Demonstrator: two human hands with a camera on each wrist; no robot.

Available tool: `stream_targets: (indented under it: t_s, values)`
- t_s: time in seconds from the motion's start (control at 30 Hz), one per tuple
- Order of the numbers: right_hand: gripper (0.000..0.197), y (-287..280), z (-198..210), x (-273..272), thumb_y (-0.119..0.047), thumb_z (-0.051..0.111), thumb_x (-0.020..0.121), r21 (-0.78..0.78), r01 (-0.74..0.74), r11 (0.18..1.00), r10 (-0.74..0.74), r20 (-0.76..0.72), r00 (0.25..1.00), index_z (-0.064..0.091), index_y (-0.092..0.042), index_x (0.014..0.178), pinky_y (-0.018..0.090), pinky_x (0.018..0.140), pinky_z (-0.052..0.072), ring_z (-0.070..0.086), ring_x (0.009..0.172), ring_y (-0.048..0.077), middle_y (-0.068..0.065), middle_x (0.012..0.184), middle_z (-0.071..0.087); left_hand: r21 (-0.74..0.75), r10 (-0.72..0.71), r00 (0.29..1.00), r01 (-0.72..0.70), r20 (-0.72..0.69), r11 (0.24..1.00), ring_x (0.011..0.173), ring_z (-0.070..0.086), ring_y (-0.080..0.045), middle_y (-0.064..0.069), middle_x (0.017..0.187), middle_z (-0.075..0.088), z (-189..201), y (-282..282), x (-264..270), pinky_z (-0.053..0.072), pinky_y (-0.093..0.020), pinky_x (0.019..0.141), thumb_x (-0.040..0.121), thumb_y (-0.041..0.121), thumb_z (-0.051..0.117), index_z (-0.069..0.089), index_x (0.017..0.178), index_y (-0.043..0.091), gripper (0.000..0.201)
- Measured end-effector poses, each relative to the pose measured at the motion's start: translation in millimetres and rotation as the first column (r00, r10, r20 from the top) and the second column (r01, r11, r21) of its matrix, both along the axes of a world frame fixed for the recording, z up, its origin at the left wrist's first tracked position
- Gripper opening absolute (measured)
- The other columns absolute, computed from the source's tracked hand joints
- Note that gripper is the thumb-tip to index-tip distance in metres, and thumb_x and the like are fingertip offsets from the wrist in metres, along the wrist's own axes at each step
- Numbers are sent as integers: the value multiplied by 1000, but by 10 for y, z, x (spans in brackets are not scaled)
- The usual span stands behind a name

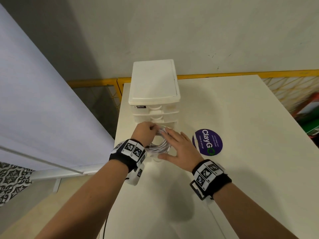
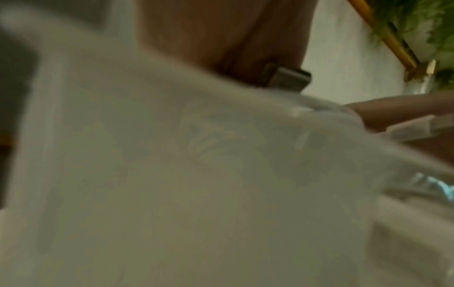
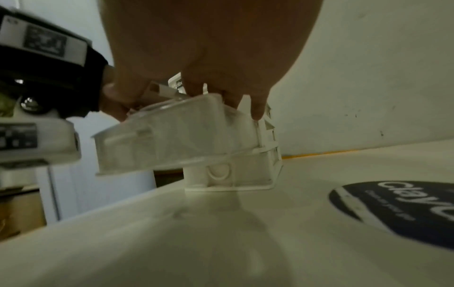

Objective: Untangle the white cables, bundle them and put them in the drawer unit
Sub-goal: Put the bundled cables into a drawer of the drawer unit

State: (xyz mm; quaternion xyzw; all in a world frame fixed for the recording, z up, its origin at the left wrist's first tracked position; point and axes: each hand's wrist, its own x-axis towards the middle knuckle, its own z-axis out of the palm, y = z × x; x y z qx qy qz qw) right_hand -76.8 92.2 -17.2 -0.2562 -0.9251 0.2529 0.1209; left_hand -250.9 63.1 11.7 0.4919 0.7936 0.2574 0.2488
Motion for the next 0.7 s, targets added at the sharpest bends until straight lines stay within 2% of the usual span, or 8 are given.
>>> stream_targets:
  t_s: [0.1, 0.17, 0.23, 0.33, 0.43, 0.53, 0.63, 0.7]
  values:
    - [89, 27, 0, 26, -70, 40, 77, 62, -28, 998, 23, 90, 996, 17, -21, 148, 39, 115, 16, 20, 142, 19, 1, 157, 14, 81, 59, 998, -60, 10, 995, 78, 59, -31, -20, 81, 66, 40, 11, -15, 41, -32, 70, 99, 24, 40, 64, 83, -7, 42]
    - [88, 30, 9, 22, -71, 36, 77, 77, -36, 996, 28, 102, 994, 19, -22, 147, 39, 112, 22, 24, 140, 21, 2, 157, 15, 130, 92, 995, -95, 29, 987, 77, 60, -34, -23, 80, 66, 40, -30, -79, 43, -35, 71, 98, 23, 40, 63, 81, -8, 42]
    - [86, 30, 6, 21, -72, 30, 78, 78, -38, 996, 28, 117, 993, 19, -23, 147, 38, 111, 23, 24, 140, 20, 1, 157, 15, 145, 79, 996, -73, -32, 987, 72, 59, -35, -26, 76, 64, 1, -110, -144, 43, -36, 68, 97, 20, 45, 63, 77, -9, 40]
    - [82, 76, 7, 5, -71, 31, 80, 63, -32, 998, 26, 93, 995, 25, -23, 146, 39, 109, 28, 30, 138, 21, 3, 155, 21, 169, -9, 992, 30, -124, 985, 75, 57, -29, -21, 84, 62, -90, -216, -122, 44, -33, 73, 94, 15, 53, 72, 83, -5, 29]
    - [63, 130, 50, -48, -55, 51, 85, 68, -4, 998, 1, 48, 999, 42, -23, 138, 39, 99, 42, 44, 126, 25, 4, 145, 38, 226, 3, 995, 21, -103, 974, 82, 60, -29, -17, 91, 64, -128, -233, -106, 43, -28, 75, 93, 15, 55, 74, 94, 0, 24]
    - [51, 130, 85, -80, -45, 63, 82, 86, 42, 995, -46, 41, 998, 55, -25, 128, 36, 87, 46, 51, 114, 24, 2, 136, 46, 235, -19, 991, 50, -129, 971, 81, 61, -28, -15, 90, 67, -106, -244, -109, 43, -28, 72, 94, 18, 55, 72, 95, 2, 23]
    - [44, 88, 67, -89, -37, 69, 79, 97, 71, 993, -70, -13, 997, 62, -22, 120, 32, 79, 48, 59, 105, 25, 3, 130, 52, 258, -106, 983, 143, -152, 955, 76, 59, -24, -10, 83, 67, -118, -289, -101, 46, -30, 70, 91, 30, 54, 73, 93, 6, 30]
    - [44, 70, 64, -91, -34, 69, 79, 91, 98, 991, -96, -32, 995, 61, -23, 121, 31, 79, 48, 60, 106, 24, 1, 131, 53, 252, -155, 963, 210, -222, 945, 75, 58, -23, -8, 81, 66, -168, -310, -103, 48, -32, 70, 88, 37, 49, 72, 92, 7, 38]
